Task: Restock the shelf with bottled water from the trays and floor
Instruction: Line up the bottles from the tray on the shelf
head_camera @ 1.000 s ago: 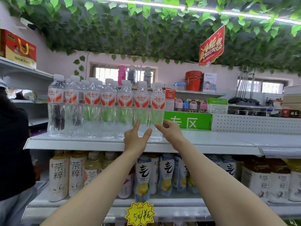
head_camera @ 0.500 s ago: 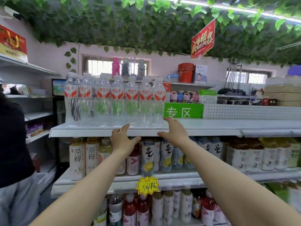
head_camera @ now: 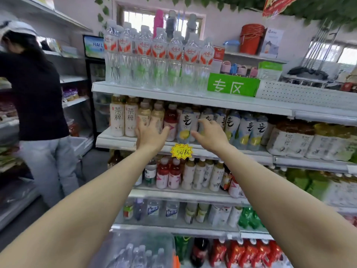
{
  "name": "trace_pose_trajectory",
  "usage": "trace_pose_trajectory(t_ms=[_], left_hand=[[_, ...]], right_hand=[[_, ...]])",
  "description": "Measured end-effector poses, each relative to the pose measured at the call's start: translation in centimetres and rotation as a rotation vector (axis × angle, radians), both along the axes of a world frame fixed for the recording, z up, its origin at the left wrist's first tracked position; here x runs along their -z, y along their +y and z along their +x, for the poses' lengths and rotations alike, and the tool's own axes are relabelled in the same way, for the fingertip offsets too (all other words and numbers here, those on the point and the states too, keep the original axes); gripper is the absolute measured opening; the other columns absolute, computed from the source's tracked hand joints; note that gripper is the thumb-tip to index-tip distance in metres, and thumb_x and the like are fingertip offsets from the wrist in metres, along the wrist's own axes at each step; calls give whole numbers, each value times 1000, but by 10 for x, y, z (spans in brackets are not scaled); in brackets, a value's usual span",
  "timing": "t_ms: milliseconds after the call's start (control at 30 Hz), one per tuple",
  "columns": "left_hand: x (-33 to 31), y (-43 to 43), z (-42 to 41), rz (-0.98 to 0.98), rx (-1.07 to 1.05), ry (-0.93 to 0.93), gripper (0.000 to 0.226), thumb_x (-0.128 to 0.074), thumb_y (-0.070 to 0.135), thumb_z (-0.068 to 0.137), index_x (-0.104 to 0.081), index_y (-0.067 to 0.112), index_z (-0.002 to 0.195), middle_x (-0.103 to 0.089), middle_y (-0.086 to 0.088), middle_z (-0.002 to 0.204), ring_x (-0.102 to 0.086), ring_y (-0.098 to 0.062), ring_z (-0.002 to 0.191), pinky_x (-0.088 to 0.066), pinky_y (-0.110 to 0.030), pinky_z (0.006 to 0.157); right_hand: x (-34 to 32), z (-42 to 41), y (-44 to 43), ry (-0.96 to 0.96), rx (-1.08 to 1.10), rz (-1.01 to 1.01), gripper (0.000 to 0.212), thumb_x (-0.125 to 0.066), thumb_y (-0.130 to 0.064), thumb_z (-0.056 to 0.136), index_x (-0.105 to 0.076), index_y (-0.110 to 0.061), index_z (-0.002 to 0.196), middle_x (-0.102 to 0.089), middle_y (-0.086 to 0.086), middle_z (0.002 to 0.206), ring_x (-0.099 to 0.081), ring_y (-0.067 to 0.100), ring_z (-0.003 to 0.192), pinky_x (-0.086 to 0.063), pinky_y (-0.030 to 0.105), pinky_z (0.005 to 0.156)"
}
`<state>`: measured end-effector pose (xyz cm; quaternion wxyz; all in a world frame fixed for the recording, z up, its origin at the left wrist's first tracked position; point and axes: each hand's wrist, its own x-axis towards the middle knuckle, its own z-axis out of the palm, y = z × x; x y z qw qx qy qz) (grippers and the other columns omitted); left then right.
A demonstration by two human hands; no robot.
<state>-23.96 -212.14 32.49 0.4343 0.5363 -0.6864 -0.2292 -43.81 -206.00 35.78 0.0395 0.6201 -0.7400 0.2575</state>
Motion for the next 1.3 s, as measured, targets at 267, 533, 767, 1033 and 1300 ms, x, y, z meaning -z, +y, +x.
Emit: trace_pose_trajectory(t_ms=[267, 533, 767, 1033, 1300], left_hand=[[52, 75, 3, 150, -72, -49, 58, -50, 51, 96, -44, 23, 147, -26, -16, 152, -22, -36, 142, -27, -45, 115], [132, 97, 28, 341, -140, -112, 57, -52, 52, 95, -46, 25, 145, -29, -18, 151, -29, -38, 141, -31, -42, 111], [220, 67, 60, 547, -117, -166, 54, -59, 44, 94, -48, 23, 142, -36, -19, 146, -37, -34, 136, -34, -35, 106], [354, 10, 114, 858, -49, -238, 64, -68, 44, 90, -49, 11, 142, -54, -17, 140, -54, -37, 124, -45, -39, 103], [465, -2, 141, 1141, -44, -239, 68, -65, 47, 92, -45, 10, 145, -49, -18, 144, -46, -36, 132, -41, -36, 106]], right_hand=[[66, 9, 47, -51, -83, 128, 63, -58, -52, 98, -43, -18, 149, -51, 16, 142, -45, 35, 134, -44, 42, 98], [147, 29, 52, -108, -113, 280, 65, -57, -54, 97, -43, -19, 149, -50, 13, 147, -46, 32, 135, -44, 42, 104], [246, 54, 24, -224, -82, 512, 62, -58, -49, 98, -46, -14, 148, -48, 17, 147, -54, 36, 127, -47, 41, 104], [379, 93, -12, -385, -3, 831, 58, -61, -40, 99, -53, -6, 144, -57, 16, 144, -54, 30, 131, -41, 32, 104], [487, 124, -13, -729, 197, 1079, 59, -63, -53, 95, -56, -14, 139, -55, 6, 142, -58, 23, 118, -45, 31, 102]])
